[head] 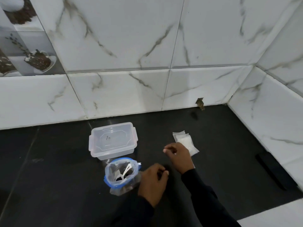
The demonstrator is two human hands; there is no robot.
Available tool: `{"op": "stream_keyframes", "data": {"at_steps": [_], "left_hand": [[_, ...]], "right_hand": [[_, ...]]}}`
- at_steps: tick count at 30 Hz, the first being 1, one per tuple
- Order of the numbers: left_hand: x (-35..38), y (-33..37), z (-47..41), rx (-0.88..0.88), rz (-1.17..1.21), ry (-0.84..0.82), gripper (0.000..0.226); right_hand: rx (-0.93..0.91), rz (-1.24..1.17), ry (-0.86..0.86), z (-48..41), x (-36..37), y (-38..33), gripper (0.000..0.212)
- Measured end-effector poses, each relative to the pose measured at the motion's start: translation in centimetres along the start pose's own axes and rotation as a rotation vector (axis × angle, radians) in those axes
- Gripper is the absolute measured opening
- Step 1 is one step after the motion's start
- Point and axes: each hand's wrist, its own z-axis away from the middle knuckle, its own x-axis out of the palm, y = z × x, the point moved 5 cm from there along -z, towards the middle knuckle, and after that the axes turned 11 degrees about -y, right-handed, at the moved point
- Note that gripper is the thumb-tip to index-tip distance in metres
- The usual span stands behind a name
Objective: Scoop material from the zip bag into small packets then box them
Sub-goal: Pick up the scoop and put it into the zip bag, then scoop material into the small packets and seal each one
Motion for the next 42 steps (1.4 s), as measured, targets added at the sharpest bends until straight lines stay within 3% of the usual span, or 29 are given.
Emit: {"op": "stream_keyframes", "data": {"at_steps": [3,6,8,10,13,19,24,29,32,36,42], "left_hand": [[4.6,-1.0,-5.2,-0.161,0.331,-0.110,0.024],[8.1,-2.3,-9.8,-0.315,0.548,-0.109,0.038],[9.9,-3.6,-12.4,-0.391,0.608,-0.091,0.036],[10.8,-4.1,-13.8,-0.453,0.697,-0.082,0.028],[10.6,-3.4,-13.9,-0.464,0.675,-0.001,0.012],[7.2,-1.6,-10.2,-0.312,0.629,0.075,0.015],[2.3,2.4,-7.2,-0.109,0.307,0.078,0.028],[-2.9,7.5,-4.9,0.133,0.019,0.106,0.023],[-6.3,9.5,-3.4,0.261,-0.122,0.163,0.020],[-11.7,10.9,-0.7,0.273,-0.184,0.298,0.031],[-22.3,7.2,5.3,0.123,0.003,0.342,0.034]], "right_hand": [[0.273,0.020,0.153,-0.2,-3.8,6.5,0.005],[0.448,0.073,0.110,-0.4,-5.0,10.6,0.009],[0.500,0.031,0.122,-0.6,-5.1,12.1,0.015],[0.521,-0.017,0.161,-0.7,-5.0,12.8,0.005],[0.528,-0.075,0.109,-0.6,-4.3,13.6,0.008],[0.357,-0.287,0.043,2.6,-2.8,11.8,0.018],[0.129,-0.395,0.117,3.6,-4.5,5.1,0.017],[-0.109,-0.111,0.013,3.7,-6.0,-3.6,0.018],[-0.209,-0.004,-0.010,3.7,-6.3,-8.0,0.007],[-0.365,0.048,-0.086,3.6,-5.0,-13.9,0.002],[-0.525,-0.004,-0.170,2.7,-0.4,-18.0,0.010]]}}
